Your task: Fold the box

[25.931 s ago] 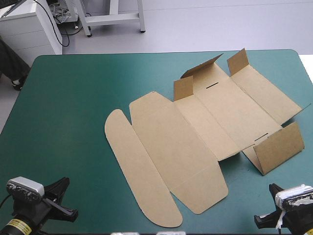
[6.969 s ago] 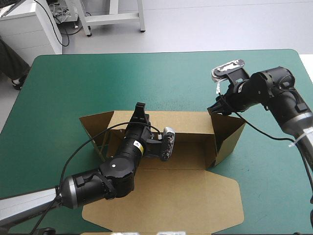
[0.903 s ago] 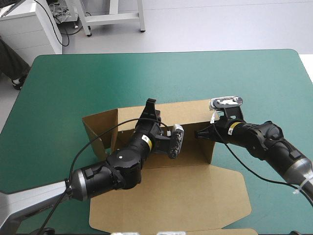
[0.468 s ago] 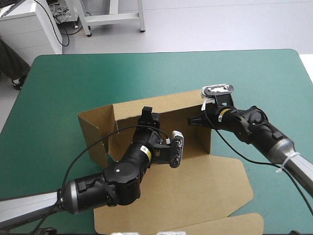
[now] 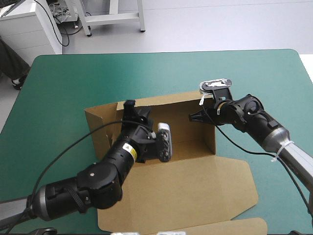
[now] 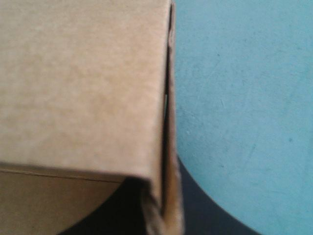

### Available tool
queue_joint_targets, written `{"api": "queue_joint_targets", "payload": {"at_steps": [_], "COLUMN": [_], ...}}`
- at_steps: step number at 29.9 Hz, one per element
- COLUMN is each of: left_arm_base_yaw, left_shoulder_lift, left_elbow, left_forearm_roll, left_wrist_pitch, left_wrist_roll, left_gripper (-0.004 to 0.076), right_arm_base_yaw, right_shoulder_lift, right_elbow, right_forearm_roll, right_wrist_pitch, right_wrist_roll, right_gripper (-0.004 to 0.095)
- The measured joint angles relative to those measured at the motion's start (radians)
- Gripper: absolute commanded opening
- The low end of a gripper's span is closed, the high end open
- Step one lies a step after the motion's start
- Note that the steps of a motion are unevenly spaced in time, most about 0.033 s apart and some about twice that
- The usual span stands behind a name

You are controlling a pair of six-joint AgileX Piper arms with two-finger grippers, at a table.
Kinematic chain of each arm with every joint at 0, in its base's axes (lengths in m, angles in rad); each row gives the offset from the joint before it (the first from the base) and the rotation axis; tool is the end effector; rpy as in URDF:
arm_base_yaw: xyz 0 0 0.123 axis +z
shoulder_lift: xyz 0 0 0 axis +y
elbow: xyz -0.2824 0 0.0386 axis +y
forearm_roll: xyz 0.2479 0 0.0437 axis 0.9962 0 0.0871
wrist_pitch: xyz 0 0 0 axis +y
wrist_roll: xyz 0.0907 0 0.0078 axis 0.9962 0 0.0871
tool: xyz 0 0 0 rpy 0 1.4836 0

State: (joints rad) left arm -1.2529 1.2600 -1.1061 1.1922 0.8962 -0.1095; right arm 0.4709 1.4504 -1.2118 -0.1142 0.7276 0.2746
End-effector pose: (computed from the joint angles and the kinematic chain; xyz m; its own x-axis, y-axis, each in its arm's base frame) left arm 0.1431 -0.2234 0.3788 0.2606 0.9244 -0.2785 0.4013 0.1587 0.9021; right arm 0.2826 0.1361 0.3221 -0.7492 -0.1710 -0.6399 -0.2731 0.9599 0.0633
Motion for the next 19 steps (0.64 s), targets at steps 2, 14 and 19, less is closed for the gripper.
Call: {"api": "queue_joint_targets", "payload": {"at_steps": [2, 14, 19], "left_arm_base_yaw": [0.068, 0.547, 0.734], "left_shoulder_lift": [-0.014, -0.04, -0.047], "left_elbow": [-0.044, -0.26, -0.244], "left_forearm_roll": [-0.012, -0.378, -0.665], "left_wrist_pitch": [-0.019, -0.062, -0.088], "left_wrist_roll": [-0.005, -0.008, 0.1], "left_gripper": [0.009, -0.0006, -0.0007], "right_arm_base_yaw": [0.0, -0.117, -0.227], "right_shoulder_lift": [0.002, 0.094, 0.24], "right_elbow": [-0.033, -0.25, -0.352], "right_forearm_roll": [-0.02, 0.003, 0.121], "right_wrist_pitch": [0.068, 0.266, 0.324], "right_wrist_roll": [0.0, -0.102, -0.229], "right_gripper": [-0.002, -0.002, -0.002]}}
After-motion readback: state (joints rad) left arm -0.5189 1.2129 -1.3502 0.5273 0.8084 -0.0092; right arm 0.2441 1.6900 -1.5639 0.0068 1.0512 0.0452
